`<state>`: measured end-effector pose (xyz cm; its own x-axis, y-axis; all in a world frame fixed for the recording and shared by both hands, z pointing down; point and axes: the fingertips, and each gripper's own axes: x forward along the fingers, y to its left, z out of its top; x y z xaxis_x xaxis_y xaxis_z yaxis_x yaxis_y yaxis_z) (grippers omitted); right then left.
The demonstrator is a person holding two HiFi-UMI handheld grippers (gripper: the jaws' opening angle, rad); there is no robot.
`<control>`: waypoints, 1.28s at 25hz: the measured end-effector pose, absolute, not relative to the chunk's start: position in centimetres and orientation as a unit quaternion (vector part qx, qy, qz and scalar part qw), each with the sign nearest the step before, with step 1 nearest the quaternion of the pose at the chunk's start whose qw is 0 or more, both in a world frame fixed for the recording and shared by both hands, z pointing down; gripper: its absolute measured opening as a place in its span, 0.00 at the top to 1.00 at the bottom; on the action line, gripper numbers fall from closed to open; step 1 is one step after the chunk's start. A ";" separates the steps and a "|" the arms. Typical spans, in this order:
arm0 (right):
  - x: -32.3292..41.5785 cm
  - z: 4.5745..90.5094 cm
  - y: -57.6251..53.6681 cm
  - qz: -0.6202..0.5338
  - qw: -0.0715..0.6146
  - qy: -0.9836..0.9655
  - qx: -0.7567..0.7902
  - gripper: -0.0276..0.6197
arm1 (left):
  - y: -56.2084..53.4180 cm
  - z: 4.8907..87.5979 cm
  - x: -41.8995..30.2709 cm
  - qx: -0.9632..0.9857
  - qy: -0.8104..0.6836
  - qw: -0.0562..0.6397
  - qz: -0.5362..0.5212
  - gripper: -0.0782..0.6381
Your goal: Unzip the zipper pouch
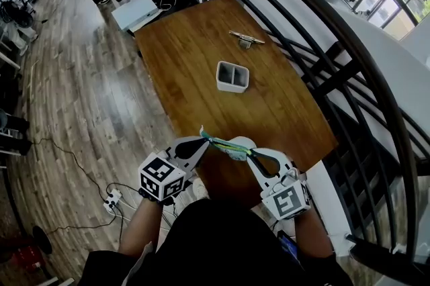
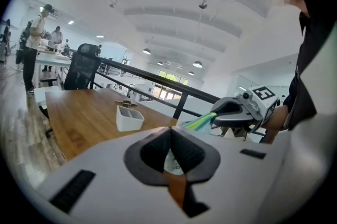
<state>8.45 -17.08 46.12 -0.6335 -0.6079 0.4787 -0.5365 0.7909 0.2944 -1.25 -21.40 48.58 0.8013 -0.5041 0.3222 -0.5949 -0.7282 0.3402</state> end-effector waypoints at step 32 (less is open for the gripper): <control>9.4 48.1 -18.0 -0.033 0.295 -0.895 0.332 0.91 | -23.5 51.6 -4.2 0.885 -0.372 0.245 0.138 0.87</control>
